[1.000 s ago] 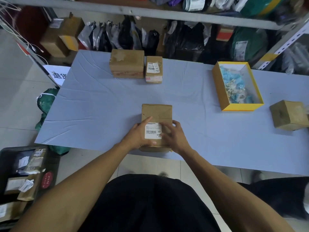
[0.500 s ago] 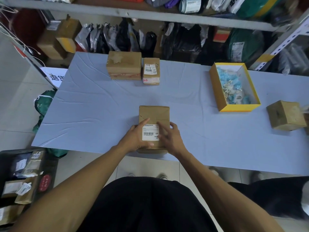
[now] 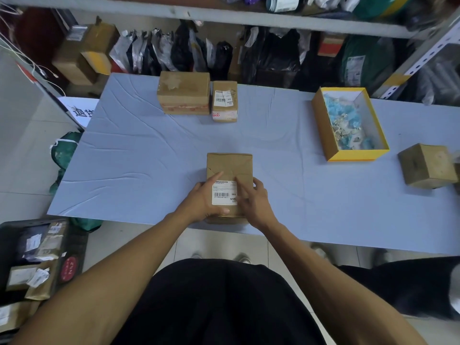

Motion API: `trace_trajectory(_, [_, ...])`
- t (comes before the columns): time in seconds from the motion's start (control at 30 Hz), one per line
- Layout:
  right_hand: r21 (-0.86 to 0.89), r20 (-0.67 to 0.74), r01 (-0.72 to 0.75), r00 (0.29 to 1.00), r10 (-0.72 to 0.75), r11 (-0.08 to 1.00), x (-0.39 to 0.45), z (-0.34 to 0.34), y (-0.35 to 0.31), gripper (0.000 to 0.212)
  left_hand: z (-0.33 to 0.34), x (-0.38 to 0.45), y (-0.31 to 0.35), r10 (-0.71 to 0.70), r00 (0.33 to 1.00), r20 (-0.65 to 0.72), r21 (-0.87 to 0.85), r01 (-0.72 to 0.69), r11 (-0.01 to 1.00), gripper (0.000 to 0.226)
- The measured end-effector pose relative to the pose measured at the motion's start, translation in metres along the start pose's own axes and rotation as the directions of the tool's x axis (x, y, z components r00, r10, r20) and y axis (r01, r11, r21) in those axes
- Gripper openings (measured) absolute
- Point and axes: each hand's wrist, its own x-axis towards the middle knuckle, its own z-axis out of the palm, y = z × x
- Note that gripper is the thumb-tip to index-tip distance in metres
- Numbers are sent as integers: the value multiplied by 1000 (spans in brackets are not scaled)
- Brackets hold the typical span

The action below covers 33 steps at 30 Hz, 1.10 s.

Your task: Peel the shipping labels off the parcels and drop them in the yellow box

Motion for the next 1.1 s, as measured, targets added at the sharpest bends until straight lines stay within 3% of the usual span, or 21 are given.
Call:
trace_trajectory(0.23, [5,9,-8,1000,8,1000,-2,-4,-8,38,1,2,-5,1,1000,4,14,-1,1000,116])
trace_trajectory(0.47, [-27,29,-50,998,51,998,0,-12,-14,51,2,1,-4,7,1000,4,-12,-7,1000,115])
trace_trajectory(0.83, [-76,49,-114,992,117,991,4,-13,-26,45,2,-1,-2,7,1000,1,0,-7,1000,114])
trace_trajectory(1.0, [-151,116,-137,981,155,979,8,-14,-35,22,0,0,-2,5,1000,1,16,-5,1000,114])
trace_trajectory(1.1, [-52,139,-147,978,153,988,3,-16,-31,33,0,0,-2,0,1000,6,15,-1,1000,113])
